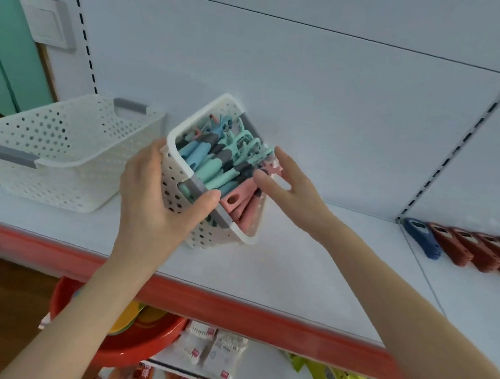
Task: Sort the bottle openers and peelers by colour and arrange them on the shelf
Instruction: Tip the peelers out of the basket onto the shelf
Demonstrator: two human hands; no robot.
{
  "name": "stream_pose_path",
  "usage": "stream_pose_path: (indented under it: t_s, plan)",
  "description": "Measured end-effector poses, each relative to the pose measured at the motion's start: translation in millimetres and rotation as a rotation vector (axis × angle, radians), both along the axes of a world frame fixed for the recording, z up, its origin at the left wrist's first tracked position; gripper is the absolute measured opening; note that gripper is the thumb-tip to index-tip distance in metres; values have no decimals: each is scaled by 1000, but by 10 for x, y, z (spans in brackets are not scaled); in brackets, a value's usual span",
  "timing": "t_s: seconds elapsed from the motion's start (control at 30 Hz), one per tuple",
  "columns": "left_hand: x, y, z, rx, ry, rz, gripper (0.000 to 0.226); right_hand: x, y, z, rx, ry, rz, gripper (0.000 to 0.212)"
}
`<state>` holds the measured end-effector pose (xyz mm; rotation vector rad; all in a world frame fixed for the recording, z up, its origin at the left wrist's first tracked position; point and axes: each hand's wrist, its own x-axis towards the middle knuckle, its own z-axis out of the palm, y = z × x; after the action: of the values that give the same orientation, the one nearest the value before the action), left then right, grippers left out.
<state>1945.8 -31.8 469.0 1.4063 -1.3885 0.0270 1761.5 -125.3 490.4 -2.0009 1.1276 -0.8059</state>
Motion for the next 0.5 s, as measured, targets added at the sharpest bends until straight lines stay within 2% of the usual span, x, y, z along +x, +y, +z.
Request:
stream_pose_path:
  t_s: [0.13,0.33,0.5]
  plan:
    - [-95,-30,0,41,-91,-30,85,131,102,-95,-44,16,-68,72]
    - [-152,-100,-16,40,-230,-64,86,101,143,-206,-76,40,-147,63]
    - [-163,-112,-63,42,-302,-111,84,17,149,-306,-63,131,-182,74]
